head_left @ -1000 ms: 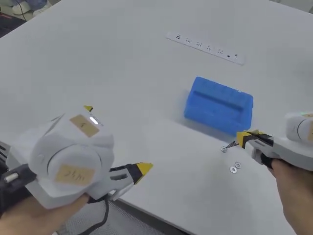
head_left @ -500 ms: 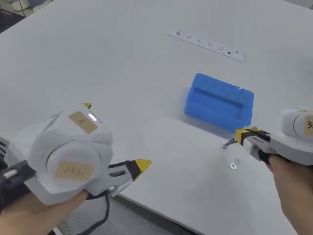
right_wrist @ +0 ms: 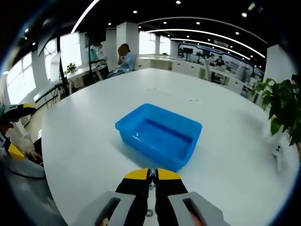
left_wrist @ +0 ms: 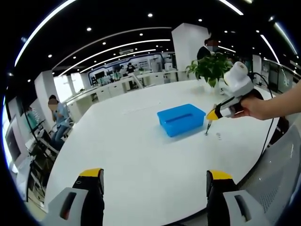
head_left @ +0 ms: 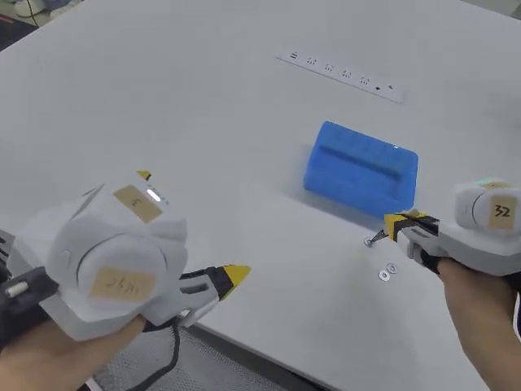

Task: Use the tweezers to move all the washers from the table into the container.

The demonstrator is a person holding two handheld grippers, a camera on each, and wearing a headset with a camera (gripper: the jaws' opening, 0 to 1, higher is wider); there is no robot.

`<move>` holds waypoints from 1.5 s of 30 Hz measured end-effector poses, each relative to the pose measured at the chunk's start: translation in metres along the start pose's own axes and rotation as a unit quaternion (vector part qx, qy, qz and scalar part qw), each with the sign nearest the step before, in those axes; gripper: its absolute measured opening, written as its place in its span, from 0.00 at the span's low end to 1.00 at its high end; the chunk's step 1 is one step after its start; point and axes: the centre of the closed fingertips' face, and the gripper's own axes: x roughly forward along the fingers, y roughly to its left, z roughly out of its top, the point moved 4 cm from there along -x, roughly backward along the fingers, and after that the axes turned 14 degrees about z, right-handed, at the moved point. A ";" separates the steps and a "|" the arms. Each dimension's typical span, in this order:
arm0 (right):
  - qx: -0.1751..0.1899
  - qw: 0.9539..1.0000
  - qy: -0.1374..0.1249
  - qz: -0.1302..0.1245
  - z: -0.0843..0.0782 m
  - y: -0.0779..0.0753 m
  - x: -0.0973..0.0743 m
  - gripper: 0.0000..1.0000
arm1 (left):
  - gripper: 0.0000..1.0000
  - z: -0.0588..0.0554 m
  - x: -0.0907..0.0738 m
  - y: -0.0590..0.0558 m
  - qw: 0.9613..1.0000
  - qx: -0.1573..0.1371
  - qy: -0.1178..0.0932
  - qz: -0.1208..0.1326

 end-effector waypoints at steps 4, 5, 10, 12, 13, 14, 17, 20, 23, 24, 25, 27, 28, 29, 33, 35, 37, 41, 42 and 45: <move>0.025 1.000 -0.008 0.000 0.000 -0.003 -0.002 0.00 | 0.93 0.000 0.000 0.001 1.000 -0.003 -0.001 0.000; 0.031 0.999 -0.010 0.002 0.000 -0.003 -0.002 0.00 | 0.93 0.001 0.000 0.001 1.000 -0.004 -0.002 0.000; 0.038 0.999 -0.010 0.003 0.001 -0.002 -0.002 0.00 | 0.93 0.002 -0.001 0.002 1.000 -0.001 -0.005 0.000; 0.039 0.999 -0.012 0.008 0.004 0.001 -0.004 0.00 | 0.93 0.002 -0.001 0.003 1.000 -0.002 -0.005 0.002; 0.038 0.999 -0.021 0.012 0.009 0.004 -0.006 0.00 | 0.93 0.002 -0.001 0.004 1.000 -0.002 -0.005 0.003; 0.036 0.999 -0.025 0.015 0.013 0.007 -0.008 0.00 | 0.93 0.002 -0.001 0.004 1.000 -0.004 -0.005 0.004; 0.023 0.999 -0.040 0.025 0.029 0.016 -0.012 0.00 | 0.93 0.001 -0.001 0.005 1.000 -0.006 -0.005 0.005; 0.013 0.998 -0.056 0.031 0.045 0.021 -0.014 0.00 | 0.93 0.001 -0.001 0.007 1.000 -0.005 -0.005 0.006; 0.010 0.996 -0.077 0.039 0.063 0.026 -0.014 0.00 | 0.93 0.001 -0.002 0.007 1.000 -0.006 -0.004 0.004; 0.009 0.996 -0.082 0.041 0.068 0.026 -0.013 0.00 | 0.93 0.001 -0.002 0.007 1.000 -0.005 -0.004 0.004; 0.006 0.995 -0.088 0.041 0.075 0.027 -0.012 0.00 | 0.93 0.000 -0.002 0.006 1.000 -0.003 -0.004 0.002; -0.006 0.995 -0.097 0.033 0.085 0.026 -0.009 0.00 | 0.93 0.001 -0.002 0.006 1.000 -0.001 -0.006 0.000; -0.011 0.995 -0.098 0.030 0.088 0.024 -0.006 0.00 | 0.93 0.001 -0.002 0.006 1.000 0.000 -0.007 0.000; -0.015 0.995 -0.095 0.028 0.092 0.022 -0.002 0.00 | 0.93 0.001 -0.002 0.006 1.000 0.001 -0.007 -0.001; -0.019 0.996 -0.090 0.017 0.096 0.017 0.011 0.00 | 0.93 -0.001 0.001 0.006 1.000 -0.009 -0.007 0.001; -0.026 0.997 -0.078 0.009 0.094 0.013 0.019 0.00 | 0.93 -0.002 0.002 0.005 1.000 -0.011 -0.005 0.000; -0.026 0.997 -0.075 0.009 0.093 0.012 0.025 0.00 | 0.93 -0.001 0.002 0.004 1.000 -0.009 -0.006 -0.002; -0.028 0.998 -0.051 0.013 0.085 0.007 0.043 0.00 | 0.93 0.000 0.002 0.002 1.000 -0.009 -0.008 -0.006; -0.036 0.998 -0.041 0.011 0.081 0.005 0.047 0.00 | 0.92 0.000 0.002 0.002 1.000 -0.009 -0.008 -0.006; -0.043 0.999 -0.029 0.007 0.077 0.000 0.055 0.00 | 0.92 0.001 0.003 0.002 1.000 -0.009 -0.011 -0.004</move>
